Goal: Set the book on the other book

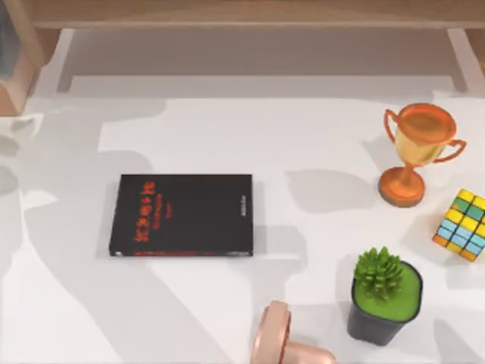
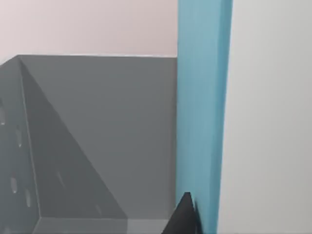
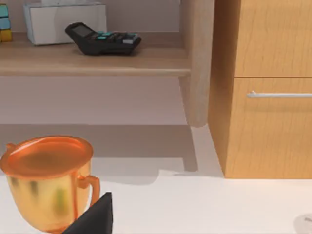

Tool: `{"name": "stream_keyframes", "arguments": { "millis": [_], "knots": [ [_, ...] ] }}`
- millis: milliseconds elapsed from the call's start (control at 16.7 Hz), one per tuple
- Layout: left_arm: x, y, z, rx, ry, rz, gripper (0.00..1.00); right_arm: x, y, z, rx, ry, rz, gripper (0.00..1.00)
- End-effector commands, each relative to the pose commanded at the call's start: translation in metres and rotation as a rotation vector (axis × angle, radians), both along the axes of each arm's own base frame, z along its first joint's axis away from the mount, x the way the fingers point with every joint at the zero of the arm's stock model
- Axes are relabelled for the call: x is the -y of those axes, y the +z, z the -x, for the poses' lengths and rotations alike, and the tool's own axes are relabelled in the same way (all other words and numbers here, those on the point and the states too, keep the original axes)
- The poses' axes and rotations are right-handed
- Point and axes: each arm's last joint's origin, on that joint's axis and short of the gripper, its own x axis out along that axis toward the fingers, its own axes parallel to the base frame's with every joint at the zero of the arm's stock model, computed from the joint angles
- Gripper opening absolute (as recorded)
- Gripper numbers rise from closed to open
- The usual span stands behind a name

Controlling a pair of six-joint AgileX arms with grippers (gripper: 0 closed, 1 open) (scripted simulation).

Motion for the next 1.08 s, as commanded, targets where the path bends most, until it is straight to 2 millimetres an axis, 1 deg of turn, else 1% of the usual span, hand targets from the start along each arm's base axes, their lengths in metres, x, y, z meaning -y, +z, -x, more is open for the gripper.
{"name": "stream_keyframes", "arguments": {
  "millis": [180, 480, 600, 660, 720, 840, 960, 1080],
  "knots": [
    [0.000, 0.007, 0.007, -0.001, -0.001, 0.000, 0.00, 0.000, 0.000, 0.000, 0.000, 0.000, 0.000, 1.00],
    [0.002, 0.006, 0.006, -0.001, -0.005, -0.001, 0.00, 0.000, 0.000, 0.000, 0.000, 0.000, 0.000, 1.00],
    [0.006, 0.013, 0.011, 0.002, 0.020, -0.021, 0.00, 0.000, 0.000, 0.000, 0.000, 0.000, 0.000, 1.00],
    [0.010, 0.023, 0.015, 0.016, 0.044, -0.046, 0.00, 0.000, 0.000, 0.000, 0.000, 0.000, 0.000, 1.00],
    [0.018, 0.038, 0.020, 0.043, 0.073, -0.080, 0.00, 0.000, 0.000, 0.000, 0.000, 0.000, 0.000, 1.00],
    [0.045, 0.078, 0.032, 0.126, 0.137, -0.163, 0.00, 0.000, 0.000, 0.000, 0.000, 0.000, 0.000, 1.00],
    [0.087, 0.122, 0.050, 0.229, 0.197, -0.241, 0.00, 0.000, 0.000, 0.000, 0.000, 0.000, 0.000, 1.00],
    [0.139, 0.160, 0.075, 0.324, 0.243, -0.294, 0.00, 0.000, 0.000, 0.000, 0.000, 0.000, 0.000, 1.00]
  ]
}}
